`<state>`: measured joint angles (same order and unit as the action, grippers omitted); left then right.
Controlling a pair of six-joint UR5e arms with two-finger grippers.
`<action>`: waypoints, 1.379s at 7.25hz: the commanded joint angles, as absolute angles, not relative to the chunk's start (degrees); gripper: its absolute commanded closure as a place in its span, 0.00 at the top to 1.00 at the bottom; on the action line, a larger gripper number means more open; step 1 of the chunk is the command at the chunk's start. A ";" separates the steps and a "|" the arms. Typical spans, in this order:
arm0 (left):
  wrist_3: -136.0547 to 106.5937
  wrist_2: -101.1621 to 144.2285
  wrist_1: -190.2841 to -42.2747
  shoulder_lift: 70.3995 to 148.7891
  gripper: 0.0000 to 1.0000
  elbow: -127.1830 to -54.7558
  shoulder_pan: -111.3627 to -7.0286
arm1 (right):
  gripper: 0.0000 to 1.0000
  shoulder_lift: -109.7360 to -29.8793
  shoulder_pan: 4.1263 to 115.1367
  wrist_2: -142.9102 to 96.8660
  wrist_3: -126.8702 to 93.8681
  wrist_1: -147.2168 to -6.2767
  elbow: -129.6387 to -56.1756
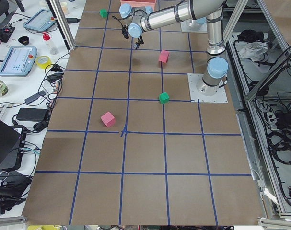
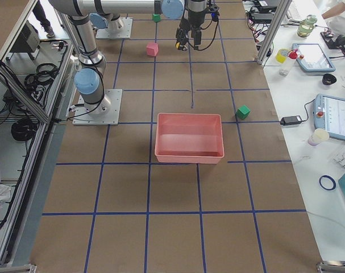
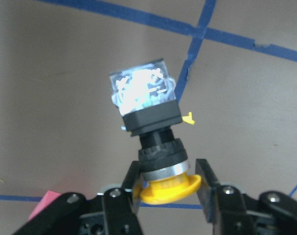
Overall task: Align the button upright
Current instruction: 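Lift the switch with the left gripper and rotate it yellow cap down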
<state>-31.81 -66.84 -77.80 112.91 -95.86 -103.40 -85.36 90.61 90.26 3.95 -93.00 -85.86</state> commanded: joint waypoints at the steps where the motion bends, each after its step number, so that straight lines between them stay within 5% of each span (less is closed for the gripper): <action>1: -36.81 -50.54 -80.86 113.03 0.00 -99.38 -99.59 | 1.00 -85.95 90.62 90.18 3.87 -92.90 -86.48; 10: -35.43 -33.51 -81.04 118.03 0.00 -106.17 -93.34 | 1.00 -86.92 90.70 90.18 3.87 -92.90 -88.51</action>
